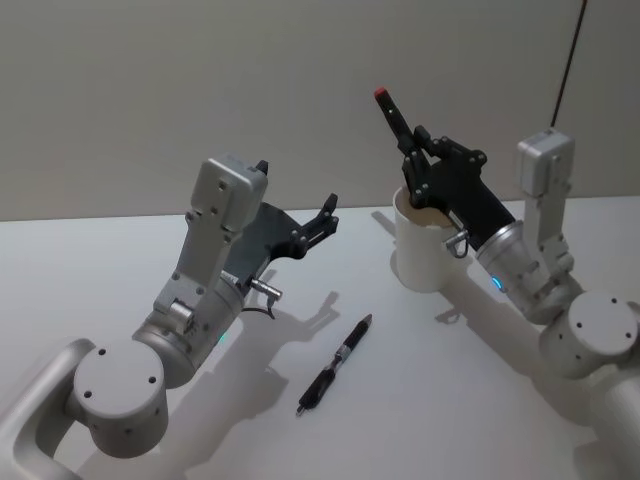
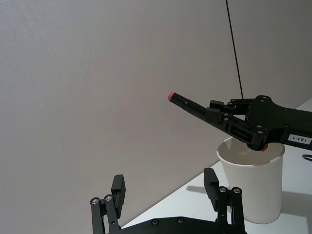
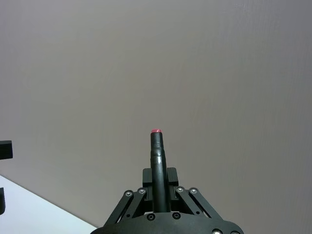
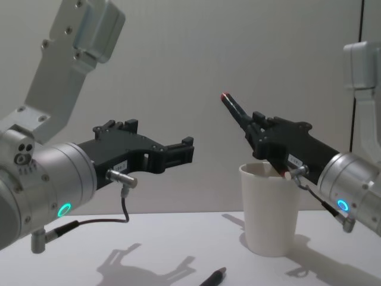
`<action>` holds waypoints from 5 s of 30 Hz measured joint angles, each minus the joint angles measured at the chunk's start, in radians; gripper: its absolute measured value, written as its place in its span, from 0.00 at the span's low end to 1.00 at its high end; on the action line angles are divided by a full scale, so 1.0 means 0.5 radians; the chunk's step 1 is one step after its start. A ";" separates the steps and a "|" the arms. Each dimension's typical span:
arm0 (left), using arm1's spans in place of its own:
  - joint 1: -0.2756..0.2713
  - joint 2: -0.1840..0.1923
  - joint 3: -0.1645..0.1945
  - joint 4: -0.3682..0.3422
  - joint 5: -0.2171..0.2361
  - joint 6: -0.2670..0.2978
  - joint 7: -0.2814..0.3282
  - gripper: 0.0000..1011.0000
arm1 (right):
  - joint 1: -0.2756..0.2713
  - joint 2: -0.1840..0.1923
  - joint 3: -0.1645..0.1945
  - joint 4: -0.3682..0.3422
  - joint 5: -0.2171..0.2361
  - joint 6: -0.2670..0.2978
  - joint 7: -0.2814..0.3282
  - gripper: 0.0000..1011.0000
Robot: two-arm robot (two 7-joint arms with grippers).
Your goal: Place the pen into the pen holder.
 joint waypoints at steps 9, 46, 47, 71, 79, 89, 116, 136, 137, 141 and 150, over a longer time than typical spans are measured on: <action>0.000 0.000 0.000 0.000 0.000 0.000 0.000 0.99 | 0.011 -0.004 -0.003 0.036 -0.013 -0.002 -0.008 0.37; 0.000 0.000 0.000 0.000 0.000 0.000 0.000 0.99 | -0.175 0.074 0.038 -0.318 0.112 0.173 -0.037 0.99; 0.000 0.000 0.000 0.000 0.000 0.000 0.000 0.99 | -0.187 0.079 0.040 -0.339 0.116 0.180 -0.042 0.99; 0.000 0.000 0.000 0.000 0.000 0.000 0.000 0.99 | -0.457 0.229 0.052 -0.750 0.202 0.454 -0.241 0.99; 0.000 0.000 0.000 0.000 0.000 0.000 0.000 0.99 | -0.604 0.325 0.048 -0.971 0.235 0.610 -0.344 0.99; 0.000 0.000 0.000 0.000 0.000 0.000 0.000 0.99 | -0.776 0.438 0.043 -1.232 0.274 0.796 -0.467 0.99; 0.000 0.000 0.000 0.000 0.000 0.000 0.000 0.99 | -1.024 0.601 0.037 -1.602 0.329 1.061 -0.644 0.99; 0.091 0.097 -0.034 -0.175 -0.109 0.159 -0.080 0.99 | -1.025 0.602 0.038 -1.603 0.328 1.060 -0.644 0.99; 0.106 0.114 -0.039 -0.203 -0.125 0.184 -0.084 0.99 | -1.025 0.602 0.038 -1.602 0.328 1.060 -0.644 0.99; 0.145 0.154 -0.050 -0.268 -0.173 0.255 -0.091 0.99 | -1.025 0.602 0.038 -1.602 0.328 1.060 -0.644 0.99; 0.239 0.245 -0.074 -0.418 -0.304 0.437 -0.096 0.99 | -1.024 0.602 0.038 -1.602 0.327 1.060 -0.644 0.99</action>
